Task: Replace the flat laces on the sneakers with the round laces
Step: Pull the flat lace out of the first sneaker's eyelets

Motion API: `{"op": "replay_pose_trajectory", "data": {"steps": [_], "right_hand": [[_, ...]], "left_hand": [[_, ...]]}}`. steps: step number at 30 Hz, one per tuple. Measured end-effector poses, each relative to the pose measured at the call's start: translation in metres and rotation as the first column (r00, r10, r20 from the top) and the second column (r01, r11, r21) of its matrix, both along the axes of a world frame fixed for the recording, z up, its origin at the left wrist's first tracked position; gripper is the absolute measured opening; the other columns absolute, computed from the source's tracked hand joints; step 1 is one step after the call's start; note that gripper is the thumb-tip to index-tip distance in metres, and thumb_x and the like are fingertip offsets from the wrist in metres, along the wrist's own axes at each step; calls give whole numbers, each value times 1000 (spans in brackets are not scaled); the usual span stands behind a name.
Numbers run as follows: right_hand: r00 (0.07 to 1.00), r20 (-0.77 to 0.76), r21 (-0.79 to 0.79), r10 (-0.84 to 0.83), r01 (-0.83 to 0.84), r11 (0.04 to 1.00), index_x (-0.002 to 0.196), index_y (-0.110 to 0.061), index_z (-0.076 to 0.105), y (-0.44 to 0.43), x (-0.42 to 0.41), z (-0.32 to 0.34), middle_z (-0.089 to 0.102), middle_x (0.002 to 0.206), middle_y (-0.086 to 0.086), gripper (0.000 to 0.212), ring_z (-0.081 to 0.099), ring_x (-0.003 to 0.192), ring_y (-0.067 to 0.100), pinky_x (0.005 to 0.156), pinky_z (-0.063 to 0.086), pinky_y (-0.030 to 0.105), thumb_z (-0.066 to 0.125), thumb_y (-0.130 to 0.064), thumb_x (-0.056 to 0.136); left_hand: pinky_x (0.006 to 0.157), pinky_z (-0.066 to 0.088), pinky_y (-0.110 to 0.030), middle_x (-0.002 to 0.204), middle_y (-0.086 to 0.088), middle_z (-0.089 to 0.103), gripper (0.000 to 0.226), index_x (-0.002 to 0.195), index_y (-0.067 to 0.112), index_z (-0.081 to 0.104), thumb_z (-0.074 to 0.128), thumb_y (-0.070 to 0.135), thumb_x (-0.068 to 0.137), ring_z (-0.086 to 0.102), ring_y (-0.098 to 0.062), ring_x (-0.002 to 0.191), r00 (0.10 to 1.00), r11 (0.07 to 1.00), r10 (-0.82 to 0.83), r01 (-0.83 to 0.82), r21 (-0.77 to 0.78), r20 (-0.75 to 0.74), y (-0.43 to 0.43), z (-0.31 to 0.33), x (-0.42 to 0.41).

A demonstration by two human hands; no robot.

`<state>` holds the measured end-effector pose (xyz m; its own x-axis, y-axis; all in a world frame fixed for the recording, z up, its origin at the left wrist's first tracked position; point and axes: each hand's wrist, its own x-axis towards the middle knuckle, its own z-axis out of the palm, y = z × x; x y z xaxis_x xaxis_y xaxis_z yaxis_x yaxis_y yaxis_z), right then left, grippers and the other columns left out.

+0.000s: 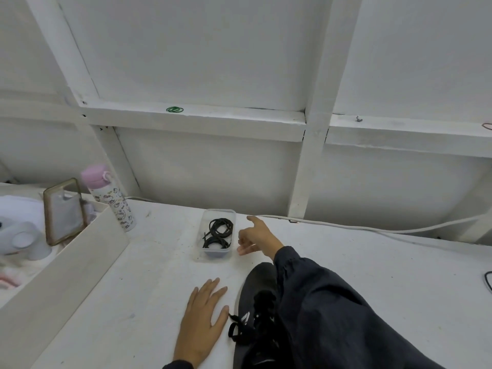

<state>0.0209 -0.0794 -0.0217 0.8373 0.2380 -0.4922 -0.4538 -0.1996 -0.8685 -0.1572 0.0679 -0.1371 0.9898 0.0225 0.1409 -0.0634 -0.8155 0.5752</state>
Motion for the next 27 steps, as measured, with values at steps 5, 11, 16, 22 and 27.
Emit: {"op": "replay_pose_trajectory", "data": {"steps": [5, 11, 16, 22, 27], "right_hand": [[988, 71, -90, 135, -128, 988, 154, -21, 17, 8, -2, -6, 52, 119, 23, 83, 61, 65, 24, 49, 57, 32, 69, -22, 90], [997, 65, -114, 46, -39, 993, 147, -14, 32, 21, -3, -20, 51, 127, 19, 70, 63, 56, 24, 50, 59, 32, 62, 0, 86], [999, 8, -66, 41, -40, 997, 147, -16, 28, -23, 6, -8, 54, 127, 24, 76, 65, 60, 28, 54, 60, 37, 60, 8, 82], [992, -81, 36, -92, 96, 995, 154, -28, 8, -127, 4, 6, 52, 120, 28, 97, 68, 75, 37, 66, 61, 42, 56, 16, 82], [876, -66, 155, -477, 482, 863, 150, -20, 20, -202, -20, 0, 50, 112, 23, 85, 63, 84, 36, 53, 60, 38, 55, 18, 83]], "left_hand": [[120, -4, -18, 151, 28, 21, 58, 138, 42, 43, 23, 63, 88, 10, 8, 144, 1000, 1000, -7, 7, 2, -30, -1, 2, -2], [120, -4, -20, 153, 28, 19, 59, 140, 43, 39, 19, 64, 88, 7, 9, 144, 999, 1000, -11, 12, 16, -50, -1, 4, -2], [120, -2, -20, 151, 29, 21, 56, 138, 42, 43, 23, 62, 89, 10, 10, 143, 1000, 1000, -10, 10, 2, -18, 0, 2, -2], [119, -2, -16, 150, 30, 24, 58, 137, 40, 48, 24, 64, 90, 9, 13, 142, 999, 1000, -9, 10, -24, 32, 1, -2, -2], [118, -2, -13, 150, 27, 29, 65, 135, 40, 50, 21, 74, 88, 12, 13, 141, 998, 1000, -7, 8, -28, 56, 3, -6, -1]]}}
